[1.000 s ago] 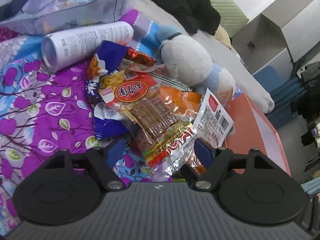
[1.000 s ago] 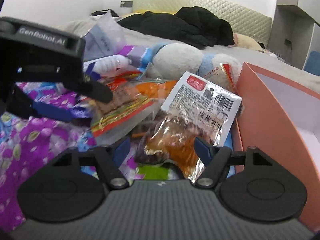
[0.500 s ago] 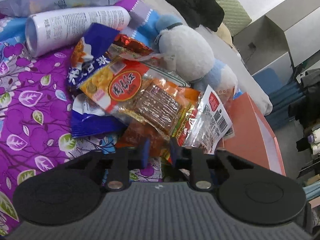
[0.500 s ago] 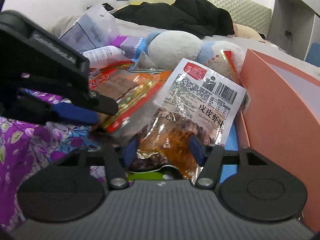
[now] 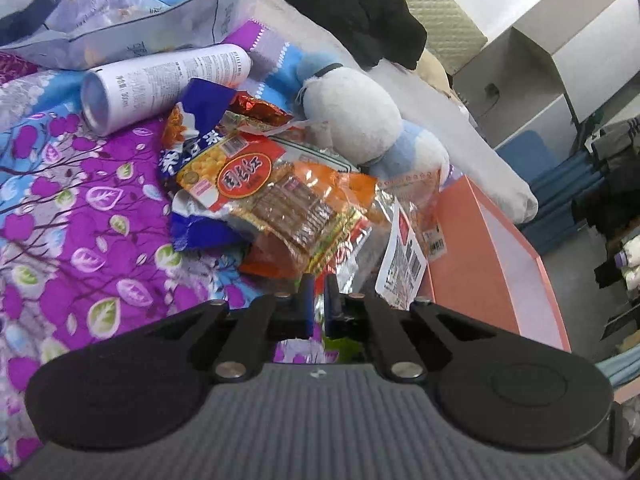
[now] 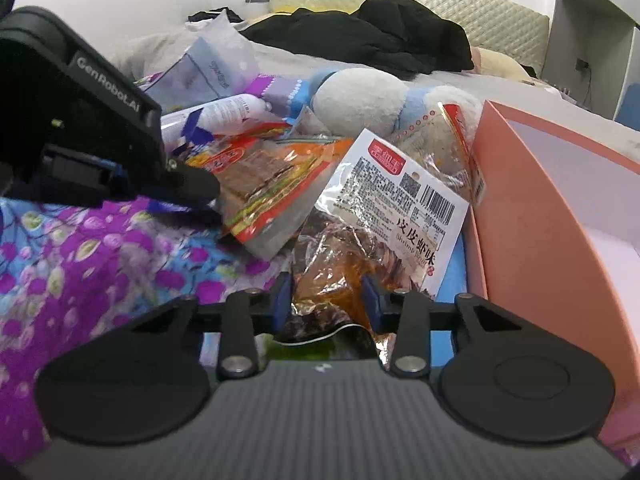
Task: Organize snacks
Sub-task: 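Reach the left tool to the red tofu packet while the right tool reaches the white shrimp packet, then close the left tool on the red tofu packet while the right tool grips the white shrimp packet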
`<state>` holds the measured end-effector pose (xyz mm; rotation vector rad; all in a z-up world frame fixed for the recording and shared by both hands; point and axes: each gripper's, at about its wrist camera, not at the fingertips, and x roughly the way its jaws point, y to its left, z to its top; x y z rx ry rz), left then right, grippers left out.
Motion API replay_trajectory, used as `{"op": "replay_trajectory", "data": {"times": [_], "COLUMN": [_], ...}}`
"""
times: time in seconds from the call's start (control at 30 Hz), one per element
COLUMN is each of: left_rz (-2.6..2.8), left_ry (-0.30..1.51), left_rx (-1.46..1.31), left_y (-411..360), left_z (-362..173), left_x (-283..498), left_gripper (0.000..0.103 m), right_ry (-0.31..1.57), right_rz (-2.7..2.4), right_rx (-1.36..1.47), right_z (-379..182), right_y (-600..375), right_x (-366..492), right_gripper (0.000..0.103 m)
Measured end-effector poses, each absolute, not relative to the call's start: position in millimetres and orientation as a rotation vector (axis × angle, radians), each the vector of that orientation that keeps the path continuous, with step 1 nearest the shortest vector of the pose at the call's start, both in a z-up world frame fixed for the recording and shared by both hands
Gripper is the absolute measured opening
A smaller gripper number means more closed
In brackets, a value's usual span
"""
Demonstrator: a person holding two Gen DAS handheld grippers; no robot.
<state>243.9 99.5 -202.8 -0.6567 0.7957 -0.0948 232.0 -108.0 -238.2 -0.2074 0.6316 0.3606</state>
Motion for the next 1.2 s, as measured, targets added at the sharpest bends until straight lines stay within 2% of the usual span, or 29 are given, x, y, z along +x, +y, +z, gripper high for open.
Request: {"op": "replay_trajectory", "data": {"times": [0.3, 0.77, 0.8, 0.87, 0.9, 0.93, 1.0, 1.2], "left_rz": [-0.096, -0.070, -0.071, -0.062, -0.060, -0.053, -0.041, -0.033], "left_ry": [0.829, 0.905, 0.908, 0.907, 0.902, 0.895, 0.869, 0.868], "left_rx": [-0.588, -0.648, -0.662, -0.678, -0.686, -0.697, -0.713, -0.802], "left_y": [94, 82, 83, 85, 86, 87, 89, 90], "left_z": [-190, -207, -208, -209, -210, -210, -208, -219], "left_x": [212, 236, 238, 241, 243, 244, 247, 260], "left_gripper": [0.005, 0.007, 0.010, 0.026, 0.045, 0.059, 0.063, 0.064], "right_ry": [0.658, 0.662, 0.663, 0.657, 0.655, 0.656, 0.658, 0.654], "right_rz": [0.397, 0.414, 0.414, 0.416, 0.417, 0.420, 0.425, 0.438], "right_rx": [-0.232, -0.221, -0.217, -0.214, -0.212, -0.207, -0.200, -0.194], "right_z": [-232, -233, -233, -233, -234, -235, -236, -236], "right_y": [-121, -132, -132, -132, -132, -133, -134, -136], "right_x": [189, 168, 169, 169, 169, 169, 171, 171], "right_gripper": [0.038, 0.038, 0.038, 0.038, 0.038, 0.038, 0.038, 0.038]}}
